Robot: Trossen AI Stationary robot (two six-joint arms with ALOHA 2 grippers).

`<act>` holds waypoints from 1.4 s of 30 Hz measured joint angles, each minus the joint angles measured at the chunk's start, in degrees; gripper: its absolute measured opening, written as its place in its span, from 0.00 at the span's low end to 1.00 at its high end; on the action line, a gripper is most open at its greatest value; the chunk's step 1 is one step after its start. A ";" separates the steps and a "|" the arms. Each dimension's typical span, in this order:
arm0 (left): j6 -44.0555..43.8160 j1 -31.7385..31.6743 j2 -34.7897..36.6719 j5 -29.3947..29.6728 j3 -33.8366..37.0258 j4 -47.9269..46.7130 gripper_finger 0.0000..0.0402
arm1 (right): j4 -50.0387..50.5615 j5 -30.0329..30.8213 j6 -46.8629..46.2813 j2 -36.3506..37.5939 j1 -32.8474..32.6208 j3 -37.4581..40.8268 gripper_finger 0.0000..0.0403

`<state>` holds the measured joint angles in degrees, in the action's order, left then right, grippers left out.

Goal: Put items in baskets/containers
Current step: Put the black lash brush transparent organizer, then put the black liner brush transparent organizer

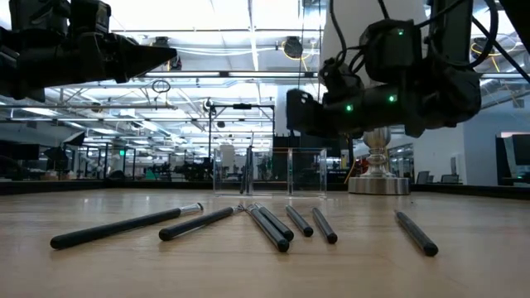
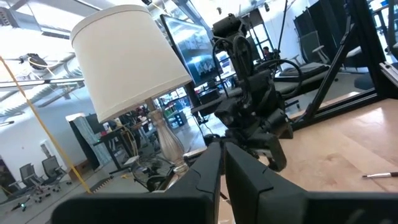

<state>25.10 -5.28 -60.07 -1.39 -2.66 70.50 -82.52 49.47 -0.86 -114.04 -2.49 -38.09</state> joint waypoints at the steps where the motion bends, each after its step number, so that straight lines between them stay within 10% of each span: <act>1: 0.00 0.00 -0.02 0.00 0.00 0.00 0.08 | 1.50 0.00 -1.23 -0.06 -0.01 0.00 0.00; 14: 0.09 0.00 0.00 0.00 0.00 0.00 0.08 | 5.20 -0.19 -5.16 -0.02 -0.01 0.00 0.02; 25: 0.02 0.00 -0.02 -0.02 0.00 0.00 0.08 | 2.93 -0.24 -5.18 2.53 -0.99 0.02 0.22; 32: -0.02 0.00 -0.02 0.00 0.00 -0.01 0.08 | 3.06 0.09 6.22 10.66 -6.54 0.04 0.28; 42: -0.02 0.00 0.00 -0.04 0.00 -0.02 0.08 | 28.78 21.70 10.98 19.80 -29.30 -5.57 0.04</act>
<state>25.08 -5.28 -60.07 -1.43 -2.66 70.48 -53.74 71.17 10.12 -94.24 -31.79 -43.66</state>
